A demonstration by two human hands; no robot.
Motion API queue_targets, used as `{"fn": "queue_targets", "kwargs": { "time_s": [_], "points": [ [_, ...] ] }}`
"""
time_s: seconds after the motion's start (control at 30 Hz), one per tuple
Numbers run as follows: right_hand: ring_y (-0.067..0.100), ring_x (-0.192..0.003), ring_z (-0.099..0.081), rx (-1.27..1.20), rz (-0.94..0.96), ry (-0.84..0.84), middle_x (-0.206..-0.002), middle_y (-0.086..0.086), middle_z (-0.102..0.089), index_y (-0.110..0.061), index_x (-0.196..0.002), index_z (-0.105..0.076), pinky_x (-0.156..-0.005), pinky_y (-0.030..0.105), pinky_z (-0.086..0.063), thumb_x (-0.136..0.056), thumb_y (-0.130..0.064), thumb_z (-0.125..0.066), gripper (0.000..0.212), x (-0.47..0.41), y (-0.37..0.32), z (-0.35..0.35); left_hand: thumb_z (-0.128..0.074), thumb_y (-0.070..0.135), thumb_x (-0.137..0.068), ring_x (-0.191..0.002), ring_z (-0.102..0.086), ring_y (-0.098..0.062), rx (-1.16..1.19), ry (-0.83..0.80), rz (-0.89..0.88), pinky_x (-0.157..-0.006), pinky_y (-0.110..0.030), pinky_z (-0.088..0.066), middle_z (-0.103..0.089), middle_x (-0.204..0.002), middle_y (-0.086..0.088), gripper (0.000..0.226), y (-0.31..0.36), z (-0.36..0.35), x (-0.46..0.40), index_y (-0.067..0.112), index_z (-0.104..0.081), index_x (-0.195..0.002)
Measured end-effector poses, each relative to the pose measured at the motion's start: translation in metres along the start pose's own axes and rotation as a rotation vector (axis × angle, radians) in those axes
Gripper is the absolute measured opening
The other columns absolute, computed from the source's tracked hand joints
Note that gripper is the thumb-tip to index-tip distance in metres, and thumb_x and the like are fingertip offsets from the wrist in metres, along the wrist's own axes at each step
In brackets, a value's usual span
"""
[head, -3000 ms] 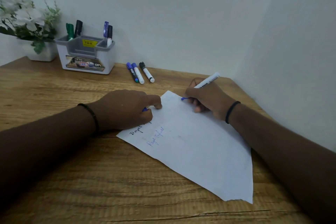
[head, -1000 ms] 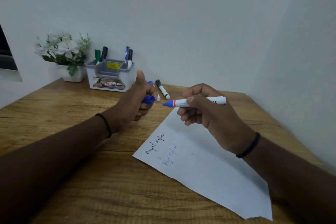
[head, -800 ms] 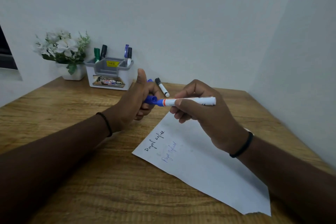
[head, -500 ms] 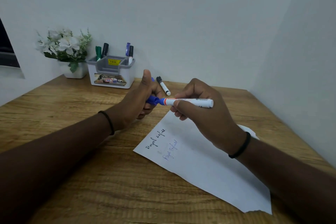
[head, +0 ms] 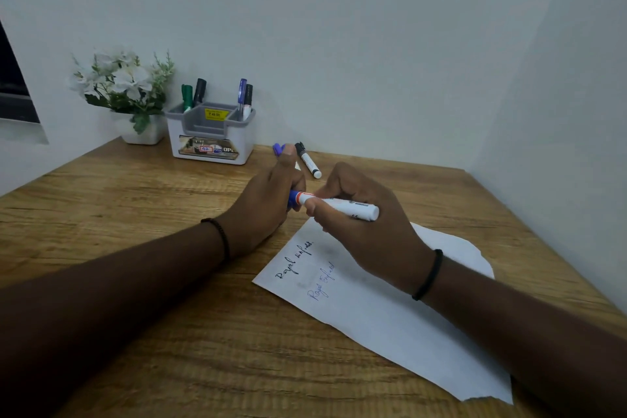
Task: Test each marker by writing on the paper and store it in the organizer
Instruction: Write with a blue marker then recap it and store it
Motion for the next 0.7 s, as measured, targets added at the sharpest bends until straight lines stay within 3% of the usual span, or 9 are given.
{"fn": "queue_targets", "kwargs": {
  "time_s": [0.13, 0.3, 0.4, 0.5, 0.57, 0.7],
  "points": [
    [0.015, -0.058, -0.048, 0.036, 0.075, 0.020, -0.062, 0.003, -0.053, -0.002, -0.070, -0.059, -0.056, 0.010, -0.031, -0.091, -0.017, -0.068, 0.027, 0.002, -0.003, -0.003, -0.016, 0.039, -0.103, -0.034, -0.032, -0.006, -0.043, 0.040, -0.023, -0.046, -0.025, -0.023, -0.035, -0.038, 0.006, 0.062, 0.001, -0.003, 0.001, 0.013, -0.041, -0.053],
    [0.011, -0.063, -0.048, 0.118, 0.154, 0.055, -0.064, -0.008, -0.050, -0.005, -0.074, -0.063, -0.059, 0.007, -0.030, -0.092, -0.033, -0.063, 0.034, -0.001, -0.004, -0.006, -0.023, 0.036, -0.103, -0.040, -0.027, -0.007, -0.021, 0.059, -0.022, -0.049, -0.028, -0.023, -0.033, -0.046, 0.004, 0.054, 0.000, 0.001, 0.000, 0.010, -0.042, -0.060],
    [0.009, -0.071, -0.057, -0.013, 0.021, -0.063, -0.075, -0.011, -0.063, -0.014, -0.092, -0.068, -0.062, 0.015, -0.040, -0.087, -0.040, -0.071, 0.027, 0.000, -0.002, -0.004, -0.023, 0.034, -0.104, -0.045, -0.031, -0.010, -0.139, 0.063, -0.111, -0.051, -0.029, -0.026, -0.036, -0.046, 0.005, 0.056, 0.008, 0.010, -0.005, 0.008, -0.044, -0.059],
    [0.016, -0.078, -0.068, -0.224, -0.159, -0.202, -0.088, -0.002, -0.073, -0.026, -0.104, -0.068, -0.069, 0.025, -0.051, -0.085, -0.038, -0.073, 0.023, 0.005, 0.000, -0.006, -0.021, 0.041, -0.103, -0.049, -0.037, -0.013, -0.336, 0.135, -0.187, -0.053, -0.031, -0.029, -0.041, -0.049, 0.003, 0.059, 0.009, 0.027, -0.013, 0.011, -0.048, -0.059],
    [0.018, -0.076, -0.070, -0.320, -0.269, -0.232, -0.088, 0.005, -0.076, -0.024, -0.108, -0.068, -0.070, 0.028, -0.055, -0.088, -0.031, -0.072, 0.021, 0.003, 0.002, -0.011, -0.022, 0.039, -0.103, -0.053, -0.039, -0.015, -0.405, 0.161, -0.233, -0.055, -0.032, -0.032, -0.044, -0.057, -0.004, 0.054, 0.009, 0.036, -0.016, 0.010, -0.050, -0.067],
    [0.022, -0.074, -0.072, -0.229, -0.383, -0.270, -0.081, 0.006, -0.078, -0.024, -0.106, -0.066, -0.079, 0.042, -0.057, -0.090, -0.022, -0.072, 0.017, -0.007, 0.005, -0.022, -0.023, 0.038, -0.102, -0.053, -0.037, -0.008, -0.378, 0.135, -0.304, -0.052, -0.024, -0.035, -0.042, -0.063, 0.000, 0.040, 0.016, 0.037, -0.012, 0.013, -0.049, -0.085]
  ]
}}
Point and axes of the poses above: each hand's wrist, its own x-axis away from the middle knuckle, its own z-axis out of the back of the hand, y = z × x, the point moved 6 cm from there along -x, towards the middle knuckle
